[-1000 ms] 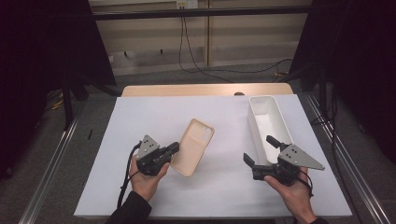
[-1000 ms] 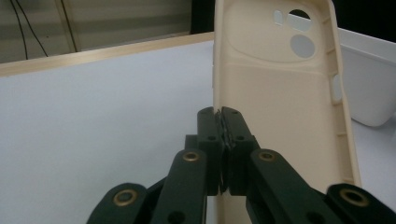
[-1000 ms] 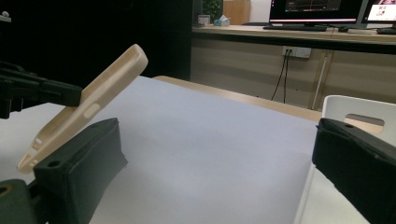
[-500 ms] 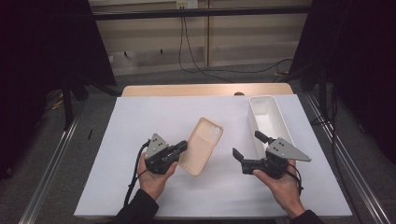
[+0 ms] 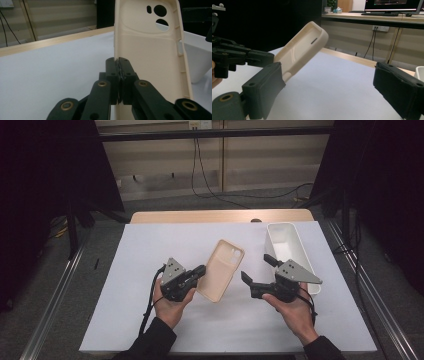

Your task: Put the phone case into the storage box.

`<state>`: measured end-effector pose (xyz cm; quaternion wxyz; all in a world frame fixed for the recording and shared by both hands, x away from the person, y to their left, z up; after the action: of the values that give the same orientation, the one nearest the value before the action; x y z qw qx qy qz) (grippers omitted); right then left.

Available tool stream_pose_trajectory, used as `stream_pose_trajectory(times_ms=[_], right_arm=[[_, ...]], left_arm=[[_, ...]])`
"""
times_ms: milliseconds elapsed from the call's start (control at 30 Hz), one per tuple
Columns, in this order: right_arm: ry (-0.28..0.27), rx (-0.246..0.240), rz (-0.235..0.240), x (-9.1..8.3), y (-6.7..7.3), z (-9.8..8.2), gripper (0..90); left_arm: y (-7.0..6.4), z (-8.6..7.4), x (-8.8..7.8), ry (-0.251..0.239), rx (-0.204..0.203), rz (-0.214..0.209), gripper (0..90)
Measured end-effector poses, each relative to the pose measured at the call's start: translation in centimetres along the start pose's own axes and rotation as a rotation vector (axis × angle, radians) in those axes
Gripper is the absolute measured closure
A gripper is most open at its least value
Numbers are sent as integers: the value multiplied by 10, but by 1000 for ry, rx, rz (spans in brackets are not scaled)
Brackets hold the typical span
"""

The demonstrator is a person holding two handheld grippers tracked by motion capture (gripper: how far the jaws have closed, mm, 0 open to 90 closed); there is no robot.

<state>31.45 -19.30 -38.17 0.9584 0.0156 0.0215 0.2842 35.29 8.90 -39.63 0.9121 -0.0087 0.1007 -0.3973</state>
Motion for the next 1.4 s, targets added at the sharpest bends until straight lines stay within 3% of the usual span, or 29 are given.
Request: stream_pose_trajectory(times_ms=[567,900,1200,1400], right_arm=[[27,26,-15,24,2,4,189],[53,39,-32,33,4,2,354],[86,52,1,36,9,-3,565],[86,62,-11,37,7,-5,614]], left_arm=[[-5,-4,7,4,4,-7,877],[-4,-5,9,3,2,6,877],[-4,-7,10,4,16,5,876],[-6,-9,11,9,16,5,876]])
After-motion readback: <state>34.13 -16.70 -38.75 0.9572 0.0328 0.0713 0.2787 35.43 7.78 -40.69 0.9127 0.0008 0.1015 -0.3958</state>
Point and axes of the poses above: each handheld gripper's, and its own axes: x roughly forward along the jaws, z roughly out of its top, y roughly to its left, the point moved 1 cm from there along x, roughly forward along the jaws, and after that the axes turned 8 degrees about -y, right-handed, at the moved point
